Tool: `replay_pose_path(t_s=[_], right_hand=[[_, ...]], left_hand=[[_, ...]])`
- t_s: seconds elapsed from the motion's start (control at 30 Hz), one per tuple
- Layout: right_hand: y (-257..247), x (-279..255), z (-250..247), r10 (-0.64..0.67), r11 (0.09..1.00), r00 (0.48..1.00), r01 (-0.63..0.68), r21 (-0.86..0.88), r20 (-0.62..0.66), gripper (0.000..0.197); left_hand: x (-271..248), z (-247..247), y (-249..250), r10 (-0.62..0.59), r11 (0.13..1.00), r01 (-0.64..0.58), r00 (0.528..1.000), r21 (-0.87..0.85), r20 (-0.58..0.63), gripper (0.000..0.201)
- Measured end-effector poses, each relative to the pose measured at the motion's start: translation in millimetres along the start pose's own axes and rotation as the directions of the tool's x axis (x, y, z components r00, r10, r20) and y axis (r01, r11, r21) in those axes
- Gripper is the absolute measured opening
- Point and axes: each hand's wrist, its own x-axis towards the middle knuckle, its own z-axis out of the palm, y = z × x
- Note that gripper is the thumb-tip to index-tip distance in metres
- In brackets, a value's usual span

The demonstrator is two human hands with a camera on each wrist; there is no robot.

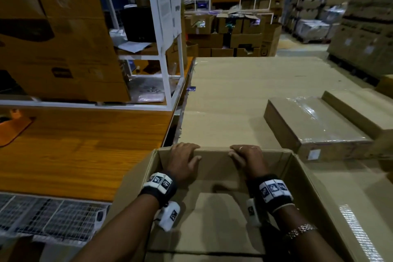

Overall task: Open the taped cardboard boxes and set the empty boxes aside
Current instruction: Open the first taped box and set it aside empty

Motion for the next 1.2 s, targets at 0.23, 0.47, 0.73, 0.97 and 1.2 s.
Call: replay_pose_path(t_s=[0.23,0.47,0.73,0.97,1.2], right_hand=[[4,-3,-6,-0.002,0.999,1.000,0.002,-0.045,0.000,0.022],[-11,4,-21,0.196,0.971,0.955,-0.159,-0.177,0.221,0.033],[-49,-55,-129,0.268,0.952,0.941,-0.225,-0.210,0.206,0.076],[-109,-162,-211,0.245,0.970,0.937,-0.239,-0.052,0.249,0.076],[-163,-275,-233,0.332,0.929,0.907,-0.363,0.079,0.260,0.069]], left_hand=[[7,-3,1,-0.073,0.989,0.063,0.995,0.137,0.065,0.029],[5,-29,24,-0.176,0.965,0.137,0.971,0.222,0.164,0.028],[-40,-119,50,-0.190,0.975,0.158,0.956,0.154,0.224,0.061],[-167,-200,103,-0.096,0.995,0.087,0.964,0.045,0.249,0.072],[-289,-231,146,-0.121,0.926,0.235,0.926,-0.295,0.357,0.049]])
